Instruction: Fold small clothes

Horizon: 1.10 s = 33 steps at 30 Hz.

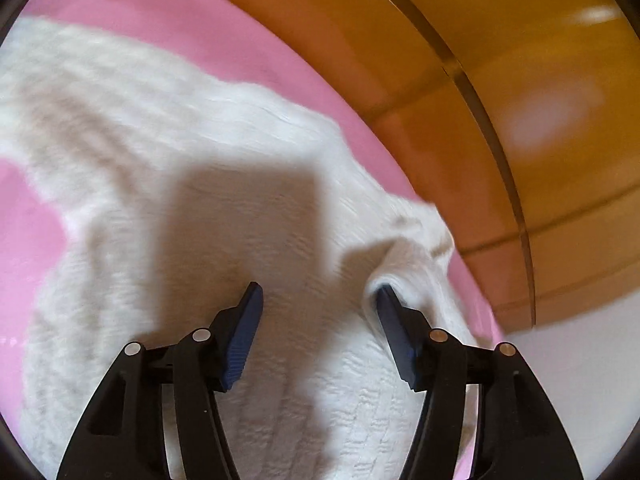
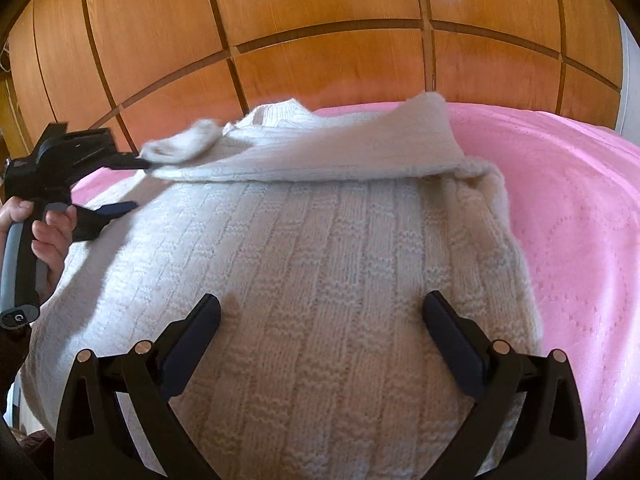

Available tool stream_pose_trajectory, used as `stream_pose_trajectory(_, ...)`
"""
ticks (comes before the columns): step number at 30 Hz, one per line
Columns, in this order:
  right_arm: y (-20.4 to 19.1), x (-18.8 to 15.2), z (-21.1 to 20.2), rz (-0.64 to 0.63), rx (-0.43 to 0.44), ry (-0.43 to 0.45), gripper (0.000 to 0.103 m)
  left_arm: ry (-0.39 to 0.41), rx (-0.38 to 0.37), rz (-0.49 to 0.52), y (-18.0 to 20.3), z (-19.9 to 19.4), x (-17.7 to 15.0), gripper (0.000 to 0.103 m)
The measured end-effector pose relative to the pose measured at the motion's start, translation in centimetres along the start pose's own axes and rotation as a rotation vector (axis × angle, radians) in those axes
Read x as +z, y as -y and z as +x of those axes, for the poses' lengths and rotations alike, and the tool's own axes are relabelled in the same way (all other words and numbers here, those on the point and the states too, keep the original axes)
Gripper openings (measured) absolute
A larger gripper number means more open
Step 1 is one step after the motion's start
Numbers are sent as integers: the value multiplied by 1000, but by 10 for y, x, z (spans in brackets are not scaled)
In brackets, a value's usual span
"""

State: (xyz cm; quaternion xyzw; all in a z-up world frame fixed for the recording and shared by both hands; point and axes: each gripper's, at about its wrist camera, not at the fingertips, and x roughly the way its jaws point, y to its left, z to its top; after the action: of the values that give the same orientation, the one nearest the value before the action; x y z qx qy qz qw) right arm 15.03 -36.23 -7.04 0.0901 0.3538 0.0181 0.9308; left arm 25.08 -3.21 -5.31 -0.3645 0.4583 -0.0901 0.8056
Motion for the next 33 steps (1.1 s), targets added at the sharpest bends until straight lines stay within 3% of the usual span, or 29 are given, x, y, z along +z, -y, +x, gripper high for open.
stream_pose_trajectory(5,-2,-1,-2,-6,-3,-2,101,15,-63,-80,-21,-22,-3,61)
stream_pose_trajectory(7,-3,-2,-2,-9,-7,-3,101,40,-36,-27,-15,-29,-5,62)
stream_pose_trajectory(9,-3,-2,-2,-10,-8,-3,101,95,-4,145,5,-41,-14,71)
stream_pose_trajectory(12,-3,-1,-2,-11,-8,-3,101,199,71,481,43,-51,-41,85)
stream_pose_trajectory(14,-3,-1,-1,-12,-9,-3,101,217,108,719,68,-47,-68,85)
stream_pose_trajectory(18,-3,-2,-2,-7,-4,1,101,155,141,981,87,-25,-101,85)
stream_pose_trajectory(22,-2,-3,-3,-1,3,6,101,142,184,1100,104,2,-114,85)
stream_pose_trajectory(23,-2,-3,-3,0,3,7,101,128,184,1094,105,7,-112,77)
stream_pose_trajectory(24,-2,-3,-3,-1,3,7,101,107,175,1076,106,12,-107,47)
stream_pose_trajectory(26,-3,-4,-4,4,1,7,101,29,119,975,107,25,-84,19)
stream_pose_trajectory(27,-3,-4,-4,5,1,5,101,42,95,887,103,20,-67,2)
stream_pose_trajectory(33,2,15,-15,72,22,-14,101,30,-71,427,53,-13,14,2)
